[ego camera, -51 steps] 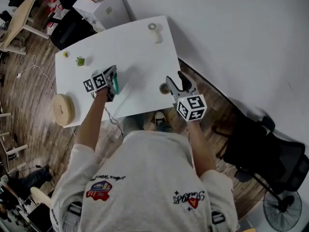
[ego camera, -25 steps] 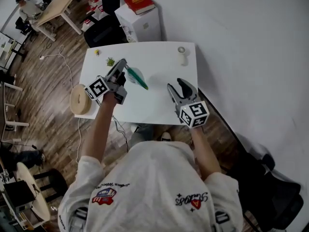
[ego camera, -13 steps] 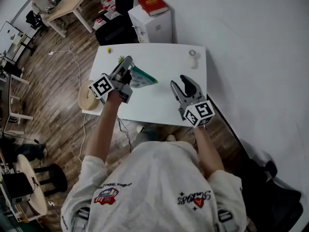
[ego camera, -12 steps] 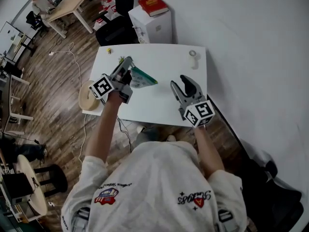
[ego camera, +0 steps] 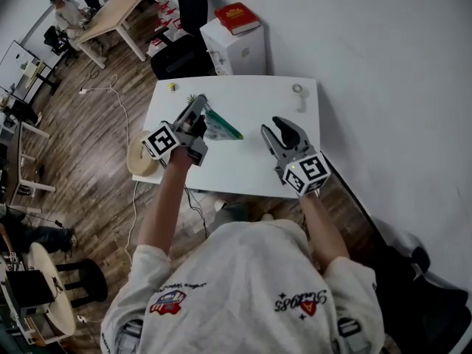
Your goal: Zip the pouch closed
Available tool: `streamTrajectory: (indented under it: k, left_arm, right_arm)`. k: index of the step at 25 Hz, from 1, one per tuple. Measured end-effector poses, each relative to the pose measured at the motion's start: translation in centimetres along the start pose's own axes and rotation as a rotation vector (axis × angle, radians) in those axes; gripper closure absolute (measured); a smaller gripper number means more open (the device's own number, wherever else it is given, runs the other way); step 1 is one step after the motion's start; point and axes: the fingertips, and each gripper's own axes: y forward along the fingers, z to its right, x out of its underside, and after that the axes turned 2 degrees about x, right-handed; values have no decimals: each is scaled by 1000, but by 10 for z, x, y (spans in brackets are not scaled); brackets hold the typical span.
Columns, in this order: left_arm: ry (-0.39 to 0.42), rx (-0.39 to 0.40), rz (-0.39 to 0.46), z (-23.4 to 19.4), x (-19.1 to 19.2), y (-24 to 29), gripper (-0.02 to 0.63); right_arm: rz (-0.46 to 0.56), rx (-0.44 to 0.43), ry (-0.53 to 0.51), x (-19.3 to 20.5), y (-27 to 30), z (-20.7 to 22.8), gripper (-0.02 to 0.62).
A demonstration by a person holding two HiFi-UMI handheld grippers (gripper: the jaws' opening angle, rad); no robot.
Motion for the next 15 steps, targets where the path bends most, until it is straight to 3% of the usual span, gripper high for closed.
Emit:
streamTrajectory:
  k: [3, 7, 11, 15]
  left_arm:
    - [-1, 4, 10, 3, -1, -2, 589]
    - [-19, 7, 13, 6, 3, 2, 589]
    - [-20, 8, 17, 7, 3, 6, 589]
    - [-32, 13, 25, 16, 7, 5, 589]
  right_arm:
    - [-6, 3, -30, -5, 9, -6, 525]
    - [-25, 10, -25, -10, 24, -10, 529]
    - [-23, -1, -15, -14, 44, -20, 456]
    - [-44, -36, -85, -14, 55, -42, 424]
